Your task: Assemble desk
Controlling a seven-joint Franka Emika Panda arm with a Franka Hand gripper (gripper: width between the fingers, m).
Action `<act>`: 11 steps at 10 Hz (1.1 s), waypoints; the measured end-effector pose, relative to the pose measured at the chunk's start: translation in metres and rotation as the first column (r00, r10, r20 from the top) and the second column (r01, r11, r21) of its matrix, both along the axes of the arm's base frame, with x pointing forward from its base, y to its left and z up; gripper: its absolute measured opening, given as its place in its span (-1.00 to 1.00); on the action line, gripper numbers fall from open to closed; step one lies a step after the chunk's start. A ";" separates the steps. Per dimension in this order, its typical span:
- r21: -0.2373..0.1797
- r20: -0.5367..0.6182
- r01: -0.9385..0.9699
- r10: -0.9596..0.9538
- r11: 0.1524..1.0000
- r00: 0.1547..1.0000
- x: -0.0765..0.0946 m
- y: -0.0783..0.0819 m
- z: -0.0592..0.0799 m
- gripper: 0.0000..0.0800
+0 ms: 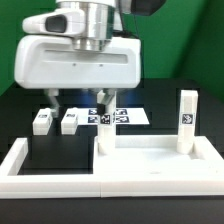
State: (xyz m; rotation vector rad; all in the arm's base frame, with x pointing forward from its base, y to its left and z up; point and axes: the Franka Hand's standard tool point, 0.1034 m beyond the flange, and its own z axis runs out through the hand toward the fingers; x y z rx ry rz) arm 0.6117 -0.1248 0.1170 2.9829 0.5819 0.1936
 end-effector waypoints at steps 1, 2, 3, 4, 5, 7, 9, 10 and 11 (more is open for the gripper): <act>0.020 -0.010 0.079 -0.078 0.997 0.997 -0.012 -0.029 -0.002 0.62; 0.025 -0.025 0.162 -0.161 0.987 0.987 -0.022 -0.052 -0.001 0.62; 0.034 -0.026 0.279 -0.278 0.960 0.960 -0.025 -0.059 0.000 0.62; 0.040 -0.027 0.314 -0.313 0.949 0.949 -0.024 -0.053 -0.001 0.62; 0.048 -0.026 0.355 -0.354 0.934 0.935 -0.023 -0.052 -0.001 0.62; 0.069 -0.025 0.472 -0.471 0.879 0.882 -0.023 -0.051 -0.002 0.62; 0.087 -0.064 0.478 -0.474 0.874 0.878 -0.041 -0.063 -0.011 0.62; 0.080 -0.127 0.500 -0.488 0.862 0.863 -0.060 -0.070 -0.017 0.62; 0.080 -0.191 0.509 -0.488 0.857 0.852 -0.076 -0.071 -0.023 0.62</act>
Offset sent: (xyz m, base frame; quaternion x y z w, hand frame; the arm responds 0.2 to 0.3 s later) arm 0.0000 0.0000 0.0000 0.0000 0.0000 0.1938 0.9810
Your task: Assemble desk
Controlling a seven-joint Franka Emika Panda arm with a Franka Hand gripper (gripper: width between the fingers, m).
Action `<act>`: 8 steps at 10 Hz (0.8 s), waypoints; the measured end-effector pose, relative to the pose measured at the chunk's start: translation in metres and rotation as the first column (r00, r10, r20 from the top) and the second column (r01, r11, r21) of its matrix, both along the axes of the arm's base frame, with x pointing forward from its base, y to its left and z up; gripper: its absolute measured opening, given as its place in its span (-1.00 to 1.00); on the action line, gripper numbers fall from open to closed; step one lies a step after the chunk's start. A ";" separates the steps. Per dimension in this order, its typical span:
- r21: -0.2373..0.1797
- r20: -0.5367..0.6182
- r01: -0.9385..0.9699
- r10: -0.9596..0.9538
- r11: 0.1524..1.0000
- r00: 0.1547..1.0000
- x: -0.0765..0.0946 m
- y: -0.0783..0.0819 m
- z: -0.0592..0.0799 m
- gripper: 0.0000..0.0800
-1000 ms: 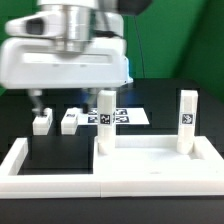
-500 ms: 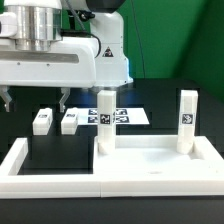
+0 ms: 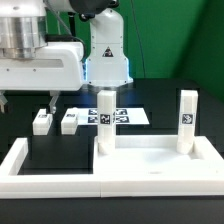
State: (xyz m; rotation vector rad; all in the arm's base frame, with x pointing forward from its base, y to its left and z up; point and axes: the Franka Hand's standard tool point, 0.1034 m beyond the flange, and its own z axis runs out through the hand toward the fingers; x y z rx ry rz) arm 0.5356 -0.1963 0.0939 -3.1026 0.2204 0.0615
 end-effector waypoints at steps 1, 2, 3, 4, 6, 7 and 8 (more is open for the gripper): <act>0.053 -0.119 0.033 -0.027 0.998 0.993 -0.017 0.009 -0.002 0.62; 0.030 -0.171 0.013 -0.007 0.999 0.985 -0.012 0.016 0.000 0.62; 0.052 -0.225 0.001 0.011 0.999 0.974 -0.011 0.020 -0.001 0.62; 0.069 -0.279 0.005 0.015 0.998 0.960 -0.013 0.021 -0.003 0.62; 0.106 -0.386 0.010 0.032 0.994 0.922 -0.018 0.026 -0.007 0.62; 0.135 -0.478 0.032 0.036 0.990 0.877 -0.040 0.027 -0.016 0.62; 0.152 -0.542 0.051 0.040 0.987 0.840 -0.057 0.029 -0.022 0.62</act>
Offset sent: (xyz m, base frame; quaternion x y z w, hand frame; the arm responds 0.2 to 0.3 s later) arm 0.0000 0.0000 0.0000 0.0000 -0.1296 0.0000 0.9916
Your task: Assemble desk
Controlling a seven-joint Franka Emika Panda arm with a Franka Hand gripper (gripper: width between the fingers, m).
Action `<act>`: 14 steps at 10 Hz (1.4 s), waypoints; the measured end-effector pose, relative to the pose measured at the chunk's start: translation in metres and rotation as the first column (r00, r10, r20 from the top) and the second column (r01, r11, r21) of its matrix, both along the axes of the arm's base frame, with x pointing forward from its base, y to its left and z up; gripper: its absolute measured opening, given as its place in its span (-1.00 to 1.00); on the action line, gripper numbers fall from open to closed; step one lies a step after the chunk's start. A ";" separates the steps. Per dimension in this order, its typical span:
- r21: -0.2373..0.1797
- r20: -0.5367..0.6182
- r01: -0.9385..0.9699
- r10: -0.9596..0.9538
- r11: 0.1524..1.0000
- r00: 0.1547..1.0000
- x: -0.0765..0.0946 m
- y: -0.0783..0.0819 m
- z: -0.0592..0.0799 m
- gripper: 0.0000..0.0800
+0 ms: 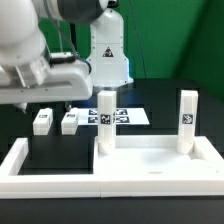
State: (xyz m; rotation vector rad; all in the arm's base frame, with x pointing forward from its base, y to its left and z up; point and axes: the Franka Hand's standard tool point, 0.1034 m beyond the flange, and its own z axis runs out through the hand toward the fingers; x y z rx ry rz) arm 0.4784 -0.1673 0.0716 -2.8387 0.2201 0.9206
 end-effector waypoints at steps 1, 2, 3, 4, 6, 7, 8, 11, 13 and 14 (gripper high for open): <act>0.017 -0.071 0.005 -0.003 1.000 0.997 -0.012 0.005 -0.003 0.62; 0.028 -0.119 0.009 -0.006 1.000 0.993 -0.020 0.008 -0.006 0.62; 0.047 -0.189 0.009 0.000 0.999 0.982 -0.022 0.010 -0.006 0.62; 0.051 -0.214 0.003 0.008 0.999 0.977 -0.018 0.009 -0.011 0.62; 0.047 -0.201 0.000 0.010 0.999 0.980 -0.016 0.009 -0.011 0.62; 0.048 -0.204 0.000 0.010 0.999 0.979 -0.017 0.009 -0.012 0.62; 0.052 -0.224 0.007 0.004 0.999 0.975 -0.027 0.011 -0.016 0.62; 0.059 -0.265 0.002 0.013 0.998 0.964 -0.051 0.025 -0.028 0.62; 0.059 -0.264 0.003 0.012 0.998 0.964 -0.052 0.023 -0.028 0.62; 0.059 -0.264 0.004 0.012 0.998 0.964 -0.052 0.023 -0.028 0.62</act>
Offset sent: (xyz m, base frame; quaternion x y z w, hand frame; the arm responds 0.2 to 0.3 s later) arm 0.0000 0.0000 0.0000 0.0000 -0.1938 0.0000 0.9810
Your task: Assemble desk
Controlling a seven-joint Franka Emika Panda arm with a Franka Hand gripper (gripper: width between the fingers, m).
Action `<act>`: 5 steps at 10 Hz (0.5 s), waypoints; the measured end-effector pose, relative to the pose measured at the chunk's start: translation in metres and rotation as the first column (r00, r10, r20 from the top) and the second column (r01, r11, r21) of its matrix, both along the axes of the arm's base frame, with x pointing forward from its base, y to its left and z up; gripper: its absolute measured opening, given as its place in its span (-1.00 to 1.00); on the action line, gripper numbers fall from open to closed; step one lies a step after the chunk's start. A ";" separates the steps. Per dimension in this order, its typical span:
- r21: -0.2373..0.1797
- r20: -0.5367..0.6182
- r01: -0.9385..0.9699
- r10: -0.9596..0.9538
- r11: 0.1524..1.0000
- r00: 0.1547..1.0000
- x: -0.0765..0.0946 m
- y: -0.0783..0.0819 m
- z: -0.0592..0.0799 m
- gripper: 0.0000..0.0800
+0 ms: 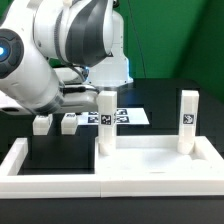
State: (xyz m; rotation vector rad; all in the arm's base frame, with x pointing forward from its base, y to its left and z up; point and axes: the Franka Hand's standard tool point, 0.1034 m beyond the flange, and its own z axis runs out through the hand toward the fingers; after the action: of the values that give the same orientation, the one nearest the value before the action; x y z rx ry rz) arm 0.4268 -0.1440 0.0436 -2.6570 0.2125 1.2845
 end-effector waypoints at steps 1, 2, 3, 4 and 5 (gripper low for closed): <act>0.000 -0.001 0.000 0.000 1.000 1.000 0.000 0.000 0.000 0.62; 0.000 -0.004 0.002 -0.002 1.000 1.000 -0.002 0.000 -0.002 0.62; 0.002 -0.018 0.009 -0.009 1.000 1.000 -0.010 0.000 -0.006 0.62; 0.004 -0.038 0.019 -0.019 1.000 0.999 -0.019 0.005 -0.010 0.62; 0.006 -0.045 0.015 -0.015 1.000 0.999 -0.021 0.008 -0.012 0.62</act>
Offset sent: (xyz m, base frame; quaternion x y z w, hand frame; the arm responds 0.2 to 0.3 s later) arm -0.0383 0.0158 -0.0156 0.0406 -0.0458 0.0596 0.9963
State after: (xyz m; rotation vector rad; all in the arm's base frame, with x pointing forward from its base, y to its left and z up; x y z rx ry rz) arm 0.4054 -0.1357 0.0318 -2.6180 0.2341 1.3389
